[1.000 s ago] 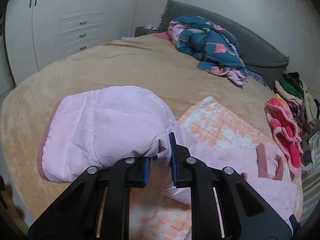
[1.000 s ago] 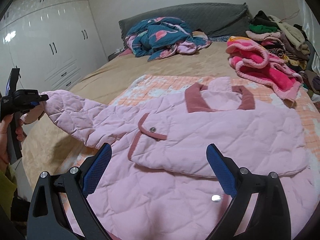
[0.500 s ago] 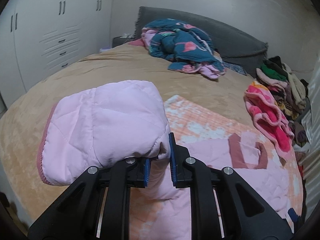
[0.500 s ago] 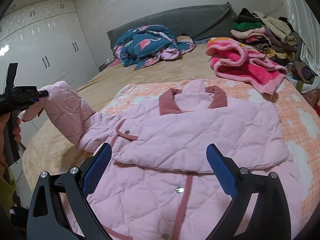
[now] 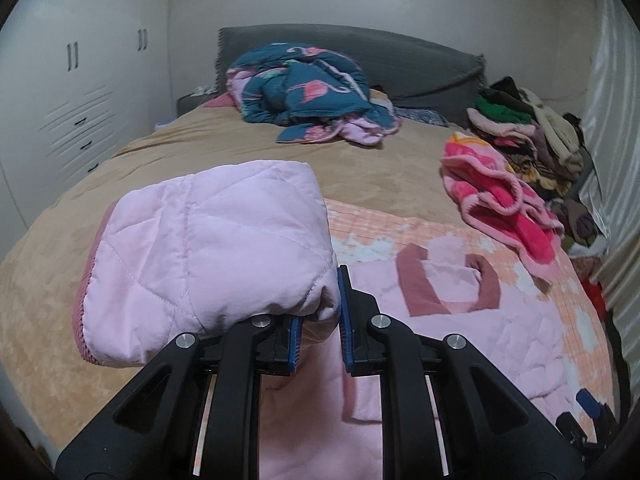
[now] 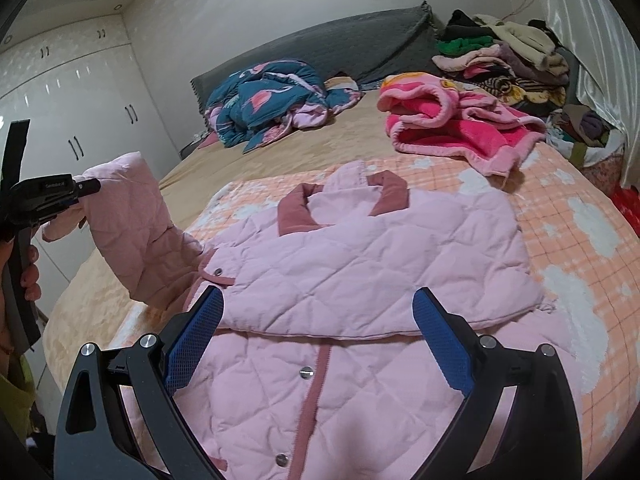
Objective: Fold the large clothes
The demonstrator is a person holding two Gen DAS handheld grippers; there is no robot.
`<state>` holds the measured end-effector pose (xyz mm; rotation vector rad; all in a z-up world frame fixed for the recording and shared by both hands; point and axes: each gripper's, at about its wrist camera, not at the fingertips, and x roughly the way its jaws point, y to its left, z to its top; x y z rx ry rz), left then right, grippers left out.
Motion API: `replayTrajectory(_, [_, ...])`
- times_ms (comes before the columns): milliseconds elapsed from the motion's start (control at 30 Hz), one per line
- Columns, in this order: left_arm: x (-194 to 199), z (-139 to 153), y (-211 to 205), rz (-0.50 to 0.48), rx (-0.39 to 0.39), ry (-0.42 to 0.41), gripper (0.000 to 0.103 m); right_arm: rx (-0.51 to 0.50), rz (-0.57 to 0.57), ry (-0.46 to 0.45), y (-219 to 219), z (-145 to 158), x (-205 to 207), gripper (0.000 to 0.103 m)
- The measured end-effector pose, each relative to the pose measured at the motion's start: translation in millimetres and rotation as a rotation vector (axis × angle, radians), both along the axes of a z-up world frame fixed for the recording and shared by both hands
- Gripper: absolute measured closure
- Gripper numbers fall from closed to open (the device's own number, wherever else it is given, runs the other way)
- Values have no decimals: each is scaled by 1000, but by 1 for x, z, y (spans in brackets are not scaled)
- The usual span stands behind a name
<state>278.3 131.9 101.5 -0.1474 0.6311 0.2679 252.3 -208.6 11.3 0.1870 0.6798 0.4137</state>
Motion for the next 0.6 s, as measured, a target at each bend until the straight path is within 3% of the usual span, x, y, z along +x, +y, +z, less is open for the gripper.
replayTrajectory(600, [17,-19,-102,-209,45,18,95,30,-131,43,-63,-16,-10,8])
